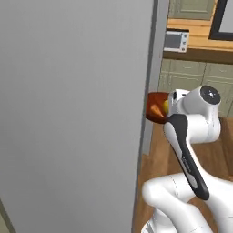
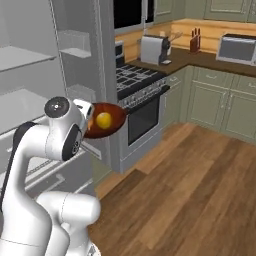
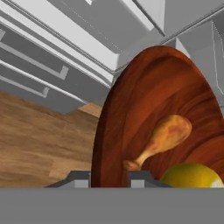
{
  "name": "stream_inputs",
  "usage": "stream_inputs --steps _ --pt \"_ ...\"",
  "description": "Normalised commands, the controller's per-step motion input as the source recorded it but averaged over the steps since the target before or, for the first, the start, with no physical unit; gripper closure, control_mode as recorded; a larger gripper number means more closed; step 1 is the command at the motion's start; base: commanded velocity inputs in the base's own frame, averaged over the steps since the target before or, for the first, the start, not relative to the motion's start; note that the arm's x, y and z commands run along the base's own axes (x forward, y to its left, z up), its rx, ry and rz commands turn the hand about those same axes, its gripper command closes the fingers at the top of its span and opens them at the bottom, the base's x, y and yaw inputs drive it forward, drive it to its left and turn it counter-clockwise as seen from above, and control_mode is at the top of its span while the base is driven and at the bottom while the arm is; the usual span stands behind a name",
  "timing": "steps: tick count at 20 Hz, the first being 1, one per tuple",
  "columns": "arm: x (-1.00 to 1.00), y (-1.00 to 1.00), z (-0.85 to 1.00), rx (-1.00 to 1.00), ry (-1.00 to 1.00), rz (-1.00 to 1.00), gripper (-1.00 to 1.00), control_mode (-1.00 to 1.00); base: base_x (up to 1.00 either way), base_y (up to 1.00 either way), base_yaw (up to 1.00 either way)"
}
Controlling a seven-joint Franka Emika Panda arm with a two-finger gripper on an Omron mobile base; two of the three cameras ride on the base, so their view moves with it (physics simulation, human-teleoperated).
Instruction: Pick the chicken drumstick and lemon from their plates and place them in the bowl. Then put the bowl in the fridge.
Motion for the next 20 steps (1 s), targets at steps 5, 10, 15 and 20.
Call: stream_inputs --steps 5,10,15,20 --pt "0.0 0.0 0.0 0.0 0.0 0.0 1.0 1.0 0.49 -0.29 0.41" --pt "0.0 0.0 0.0 0.0 0.0 0.0 1.0 1.0 0.06 -0.54 0.76" --pt "0.0 0.0 0.0 0.0 0.0 0.0 1.0 1.0 0.0 -0.35 0.57" --pt "0.0 0.0 0.0 0.0 0.0 0.0 1.0 1.0 -0.29 -0.01 0.19"
